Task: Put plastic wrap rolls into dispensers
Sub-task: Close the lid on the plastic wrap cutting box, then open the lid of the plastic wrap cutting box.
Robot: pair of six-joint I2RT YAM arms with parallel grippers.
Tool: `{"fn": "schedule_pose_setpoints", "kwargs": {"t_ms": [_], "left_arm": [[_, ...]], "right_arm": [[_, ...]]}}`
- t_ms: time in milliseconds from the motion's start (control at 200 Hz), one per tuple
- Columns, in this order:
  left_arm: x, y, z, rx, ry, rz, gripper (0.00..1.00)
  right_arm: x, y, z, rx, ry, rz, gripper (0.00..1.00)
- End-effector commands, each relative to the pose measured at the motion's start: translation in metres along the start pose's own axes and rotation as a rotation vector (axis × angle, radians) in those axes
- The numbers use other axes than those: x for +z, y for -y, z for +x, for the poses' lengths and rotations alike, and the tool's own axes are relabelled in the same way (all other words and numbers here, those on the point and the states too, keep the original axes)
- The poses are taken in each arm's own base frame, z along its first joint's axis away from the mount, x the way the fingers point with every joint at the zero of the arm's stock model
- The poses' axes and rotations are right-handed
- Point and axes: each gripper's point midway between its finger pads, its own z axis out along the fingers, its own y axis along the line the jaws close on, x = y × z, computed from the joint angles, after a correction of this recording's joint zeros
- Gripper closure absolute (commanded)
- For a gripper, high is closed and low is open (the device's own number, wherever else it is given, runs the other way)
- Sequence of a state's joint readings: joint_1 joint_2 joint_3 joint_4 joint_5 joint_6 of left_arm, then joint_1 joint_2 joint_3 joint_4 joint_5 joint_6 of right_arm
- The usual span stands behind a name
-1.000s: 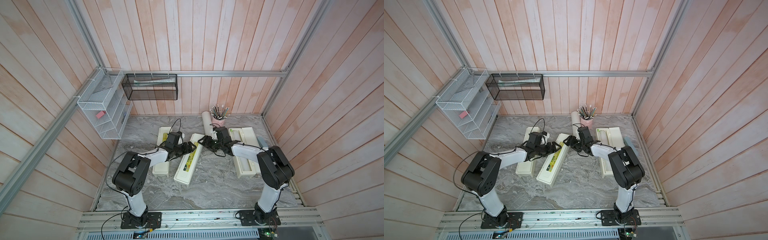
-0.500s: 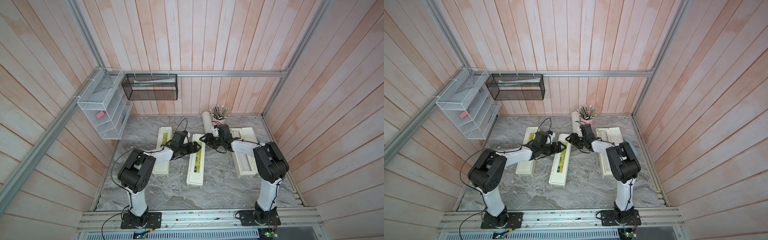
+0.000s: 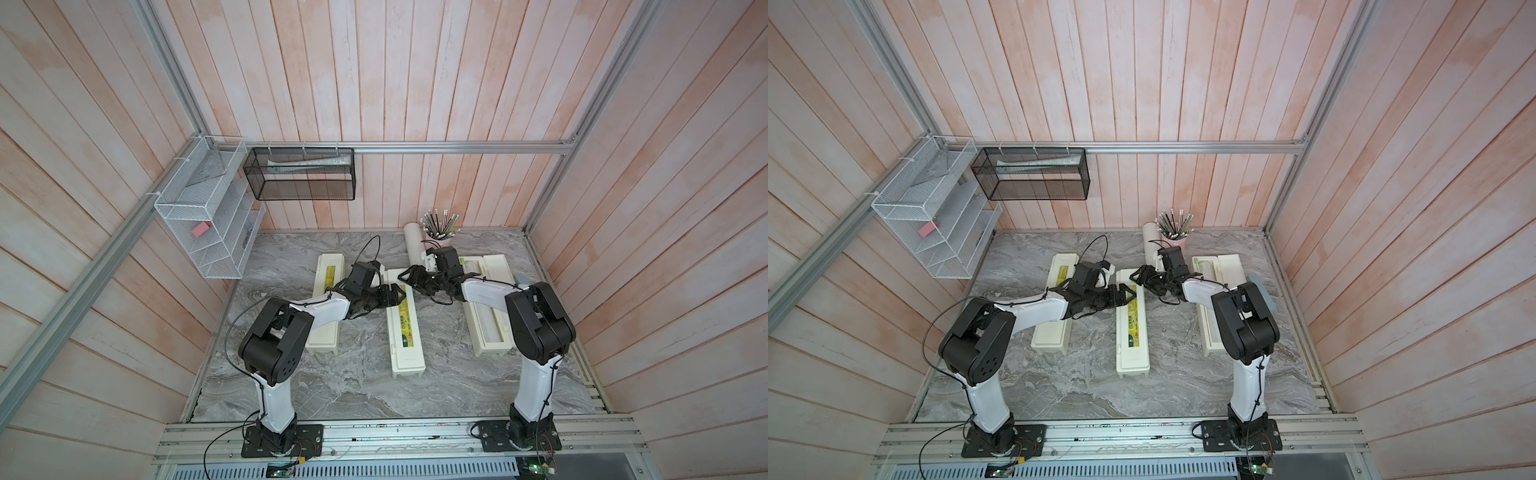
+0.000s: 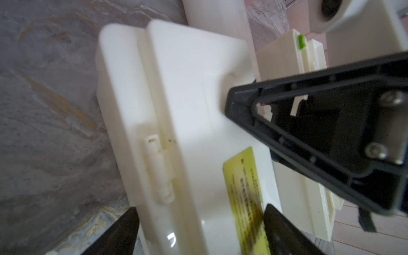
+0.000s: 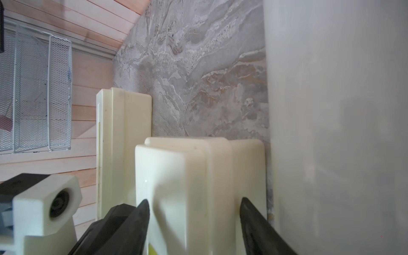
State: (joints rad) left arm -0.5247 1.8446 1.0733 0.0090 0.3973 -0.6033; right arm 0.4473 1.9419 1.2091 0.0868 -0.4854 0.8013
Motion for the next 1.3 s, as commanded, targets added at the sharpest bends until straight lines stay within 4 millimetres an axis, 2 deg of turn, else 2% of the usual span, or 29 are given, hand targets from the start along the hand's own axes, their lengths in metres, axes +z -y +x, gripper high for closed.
{"fn": "schedule_pose_setpoints", "kwargs": {"t_ms": [0,105,195,330,490,695,920,1110,1295], "left_arm": [[-0.015,-0.046,0.050,-0.072,-0.148,-0.168,0.11],[-0.039,-0.027,0.026,-0.046,-0.083,-0.127,0.10],[-0.057,-0.013,0.016,-0.013,-0.049,-0.101,0.10],[-0.074,-0.017,0.018,0.011,-0.034,-0.148,0.10],[-0.075,-0.028,0.035,-0.010,-0.054,-0.165,0.10],[-0.063,-0.035,0.058,-0.034,-0.081,-0.145,0.11],[-0.054,-0.022,0.067,-0.012,-0.087,-0.121,0.11],[-0.050,-0.024,0.076,-0.019,-0.100,-0.125,0.11],[-0.060,-0.022,0.072,-0.013,-0.060,-0.129,0.11]], "right_arm": [[-0.024,-0.015,0.012,-0.055,-0.013,0.026,0.28],[-0.048,-0.033,0.010,-0.104,0.020,0.002,0.18],[-0.064,-0.045,0.014,-0.134,0.031,-0.031,0.11],[-0.079,-0.050,0.030,-0.137,0.008,-0.064,0.08],[-0.088,-0.047,0.054,-0.139,-0.023,-0.087,0.08],[-0.088,-0.039,0.082,-0.125,-0.067,-0.104,0.08],[-0.083,-0.041,0.108,-0.135,-0.114,-0.102,0.08],[-0.081,-0.039,0.122,-0.129,-0.133,-0.106,0.08],[-0.080,-0.036,0.128,-0.129,-0.145,-0.098,0.08]]}}
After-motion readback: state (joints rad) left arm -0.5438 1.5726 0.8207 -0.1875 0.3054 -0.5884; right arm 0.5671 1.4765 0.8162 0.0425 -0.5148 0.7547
